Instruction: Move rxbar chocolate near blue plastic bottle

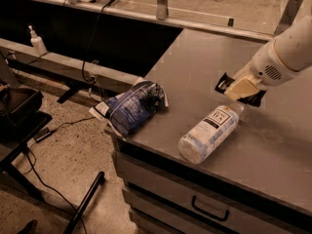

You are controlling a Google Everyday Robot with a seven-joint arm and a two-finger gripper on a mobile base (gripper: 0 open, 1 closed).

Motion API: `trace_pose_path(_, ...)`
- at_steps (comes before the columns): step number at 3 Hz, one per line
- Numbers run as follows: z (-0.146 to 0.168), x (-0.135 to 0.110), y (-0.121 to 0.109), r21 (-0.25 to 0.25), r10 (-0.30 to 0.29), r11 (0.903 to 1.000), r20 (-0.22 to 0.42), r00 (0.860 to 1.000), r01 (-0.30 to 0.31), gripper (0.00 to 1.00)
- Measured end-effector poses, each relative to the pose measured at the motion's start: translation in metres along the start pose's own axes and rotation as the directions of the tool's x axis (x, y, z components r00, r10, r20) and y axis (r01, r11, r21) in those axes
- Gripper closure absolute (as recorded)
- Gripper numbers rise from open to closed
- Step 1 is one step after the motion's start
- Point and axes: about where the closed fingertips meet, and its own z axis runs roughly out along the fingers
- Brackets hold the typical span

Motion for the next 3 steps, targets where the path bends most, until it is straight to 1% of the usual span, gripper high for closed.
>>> trace_pose_path(1,0.009,-0.005,0.001,-0.029,-0.082,0.9962,-0.007,0.997,0.082,1.00)
trace_pose_path(2,0.020,-0.009,-0.002,-0.060,-0.135,0.9891,-0.008,0.991,0.135,1.00)
trace_pose_path(3,0.030,-0.014,-0.003,-0.083,-0.170,0.9822,-0.006,0.986,0.169,1.00)
